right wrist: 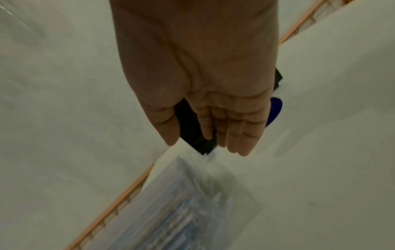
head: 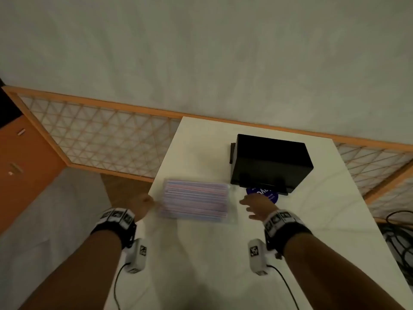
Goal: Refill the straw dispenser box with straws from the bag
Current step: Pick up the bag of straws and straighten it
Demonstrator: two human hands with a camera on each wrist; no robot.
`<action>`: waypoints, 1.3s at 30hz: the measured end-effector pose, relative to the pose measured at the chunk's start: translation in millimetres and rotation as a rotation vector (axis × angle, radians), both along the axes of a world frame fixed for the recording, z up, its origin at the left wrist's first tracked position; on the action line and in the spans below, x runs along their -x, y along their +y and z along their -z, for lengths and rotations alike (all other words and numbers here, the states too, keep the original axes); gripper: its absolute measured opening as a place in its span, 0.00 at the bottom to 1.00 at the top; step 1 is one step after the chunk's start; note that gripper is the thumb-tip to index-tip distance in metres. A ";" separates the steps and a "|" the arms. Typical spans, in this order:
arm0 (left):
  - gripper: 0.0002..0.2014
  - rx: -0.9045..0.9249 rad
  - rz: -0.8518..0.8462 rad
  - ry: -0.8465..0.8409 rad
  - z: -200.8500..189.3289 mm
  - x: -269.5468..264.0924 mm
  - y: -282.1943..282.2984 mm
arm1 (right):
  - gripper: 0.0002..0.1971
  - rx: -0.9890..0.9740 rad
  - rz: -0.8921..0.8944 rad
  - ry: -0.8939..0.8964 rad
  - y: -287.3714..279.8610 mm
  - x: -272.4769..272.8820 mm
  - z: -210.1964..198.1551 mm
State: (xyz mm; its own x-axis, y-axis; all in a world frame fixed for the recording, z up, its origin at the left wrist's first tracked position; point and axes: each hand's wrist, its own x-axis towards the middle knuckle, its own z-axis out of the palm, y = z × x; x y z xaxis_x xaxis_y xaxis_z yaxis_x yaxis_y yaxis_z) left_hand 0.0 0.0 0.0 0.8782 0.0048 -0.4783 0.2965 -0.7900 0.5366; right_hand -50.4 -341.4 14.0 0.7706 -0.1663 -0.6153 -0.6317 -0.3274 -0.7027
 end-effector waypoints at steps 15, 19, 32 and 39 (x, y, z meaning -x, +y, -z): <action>0.30 0.979 -0.326 0.216 24.5 2.7 -41.5 | 0.36 -0.231 0.053 -0.304 32.4 4.1 5.5; 0.29 1.239 -0.380 0.227 -4.6 11.9 -46.2 | 0.31 -0.172 -0.091 -0.545 26.5 30.7 -29.3; 0.25 0.786 -0.160 0.465 -35.2 -2.7 -26.2 | 0.26 -0.048 -0.224 -0.637 6.1 56.1 -45.9; 0.08 0.378 0.056 0.324 -55.8 -4.3 -41.4 | 0.27 -0.034 -0.225 -0.646 5.2 54.9 -44.8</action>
